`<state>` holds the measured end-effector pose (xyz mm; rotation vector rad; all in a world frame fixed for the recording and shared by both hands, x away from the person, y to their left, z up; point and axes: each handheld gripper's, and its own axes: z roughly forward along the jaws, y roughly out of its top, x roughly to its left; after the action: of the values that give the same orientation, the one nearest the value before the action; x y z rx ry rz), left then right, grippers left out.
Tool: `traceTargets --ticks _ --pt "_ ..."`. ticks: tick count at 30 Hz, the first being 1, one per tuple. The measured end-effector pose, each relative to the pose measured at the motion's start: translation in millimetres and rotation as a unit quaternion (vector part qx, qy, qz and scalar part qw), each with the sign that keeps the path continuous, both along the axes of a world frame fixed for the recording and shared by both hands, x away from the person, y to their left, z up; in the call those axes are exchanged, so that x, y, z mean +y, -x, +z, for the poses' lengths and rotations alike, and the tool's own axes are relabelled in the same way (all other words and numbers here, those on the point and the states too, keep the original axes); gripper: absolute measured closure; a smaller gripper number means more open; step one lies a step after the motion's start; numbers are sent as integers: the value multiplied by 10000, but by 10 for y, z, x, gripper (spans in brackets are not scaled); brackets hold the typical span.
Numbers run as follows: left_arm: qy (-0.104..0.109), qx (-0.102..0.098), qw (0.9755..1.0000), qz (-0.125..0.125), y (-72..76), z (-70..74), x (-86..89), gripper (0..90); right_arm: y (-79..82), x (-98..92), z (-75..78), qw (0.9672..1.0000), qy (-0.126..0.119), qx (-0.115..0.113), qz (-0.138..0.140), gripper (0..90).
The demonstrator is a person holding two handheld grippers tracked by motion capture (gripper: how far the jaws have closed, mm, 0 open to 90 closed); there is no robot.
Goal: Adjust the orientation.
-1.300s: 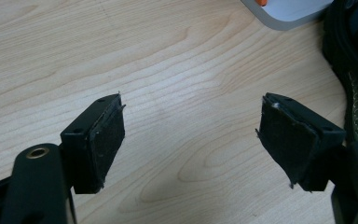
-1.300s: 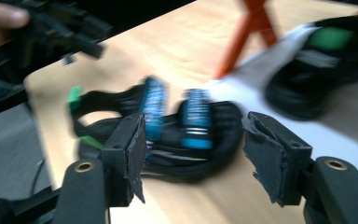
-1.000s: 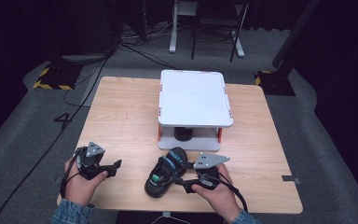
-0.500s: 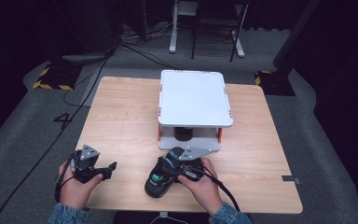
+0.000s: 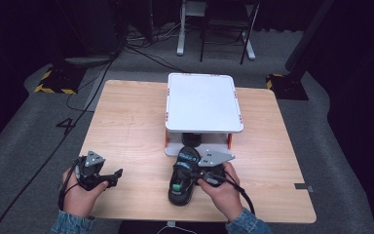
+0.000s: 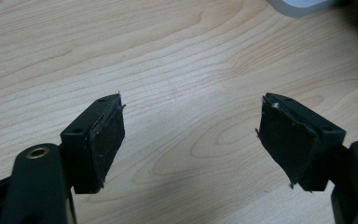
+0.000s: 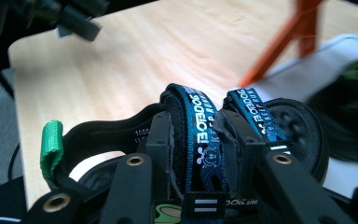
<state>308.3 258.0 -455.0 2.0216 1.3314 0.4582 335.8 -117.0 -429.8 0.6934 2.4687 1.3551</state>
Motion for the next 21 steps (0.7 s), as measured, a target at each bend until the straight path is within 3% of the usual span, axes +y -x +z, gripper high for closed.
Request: traceTargets --ticks 2,3,10,15,21 --pt "-19 -6 10000 -7 -4 -1 -2 231 -19 -61 25 9999 -63 -12 -86 668" --pt "-31 -9 10000 -39 -11 -4 -6 231 -59 -183 72 9996 -163 -31 -214 668" --pt "-27 -3 10000 -57 -16 -1 -13 231 -170 -500 153 9982 -208 -101 -561 668" --pt "-37 -23 10000 -41 -5 -2 -10 231 -316 -680 103 9975 -17 -218 -678 668" --pt "-37 27 10000 10 31 -23 14 231 -482 -728 -33 9978 32 -201 -637 667"
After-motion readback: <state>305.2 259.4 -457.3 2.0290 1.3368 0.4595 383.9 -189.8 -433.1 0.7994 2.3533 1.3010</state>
